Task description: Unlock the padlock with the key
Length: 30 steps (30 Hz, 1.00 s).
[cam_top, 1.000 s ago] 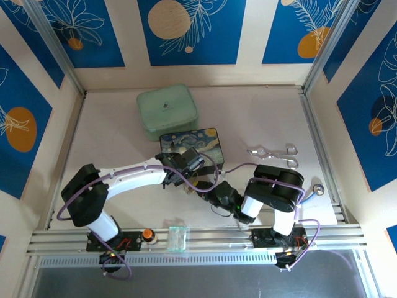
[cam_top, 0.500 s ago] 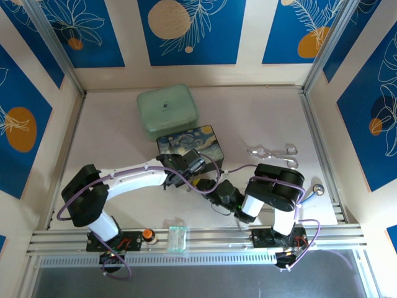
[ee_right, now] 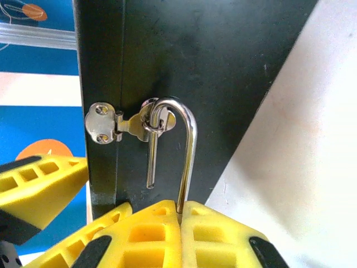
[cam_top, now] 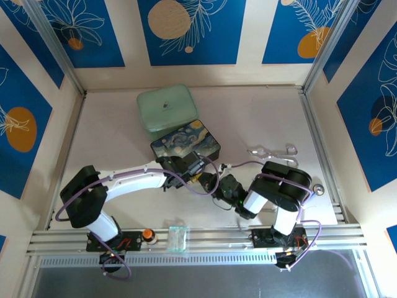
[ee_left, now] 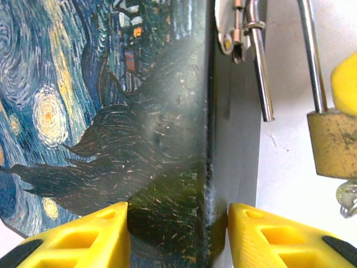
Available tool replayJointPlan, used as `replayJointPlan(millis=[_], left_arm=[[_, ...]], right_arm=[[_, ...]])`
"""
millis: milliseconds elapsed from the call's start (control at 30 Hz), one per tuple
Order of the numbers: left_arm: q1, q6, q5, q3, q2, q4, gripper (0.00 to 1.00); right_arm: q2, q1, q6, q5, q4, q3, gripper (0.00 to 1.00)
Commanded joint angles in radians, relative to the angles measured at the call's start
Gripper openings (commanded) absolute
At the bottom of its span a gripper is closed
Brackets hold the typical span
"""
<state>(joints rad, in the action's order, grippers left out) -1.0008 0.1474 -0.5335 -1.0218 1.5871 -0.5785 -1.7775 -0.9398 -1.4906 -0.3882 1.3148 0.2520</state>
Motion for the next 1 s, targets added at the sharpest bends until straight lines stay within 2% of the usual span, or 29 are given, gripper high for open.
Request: replayJointPlan(millis=[0, 333, 467, 800, 967], left_arm=[[-0.025, -0.003, 0.190, 0.074, 0.071, -0.136, 0.45], [-0.027, 0.000, 0.173, 0.083, 0.080, -0.138, 0.45], [-0.028, 0.000, 0.171, 0.079, 0.102, -0.139, 0.45], [-0.030, 0.007, 0.168, 0.074, 0.113, -0.133, 0.45], [-0.032, 0.001, 0.169, 0.082, 0.102, -0.137, 0.45]], right_arm=[[-0.024, 0.046, -0.006, -0.055, 0.085, 0.009, 0.00], [0.006, 0.110, 0.037, -0.014, 0.088, -0.003, 0.00], [0.014, 0.128, 0.003, 0.007, 0.087, 0.016, 0.00], [0.027, 0.041, 0.037, -0.034, 0.068, 0.052, 0.00], [-0.004, 0.097, 0.048, -0.037, 0.028, 0.026, 0.00]])
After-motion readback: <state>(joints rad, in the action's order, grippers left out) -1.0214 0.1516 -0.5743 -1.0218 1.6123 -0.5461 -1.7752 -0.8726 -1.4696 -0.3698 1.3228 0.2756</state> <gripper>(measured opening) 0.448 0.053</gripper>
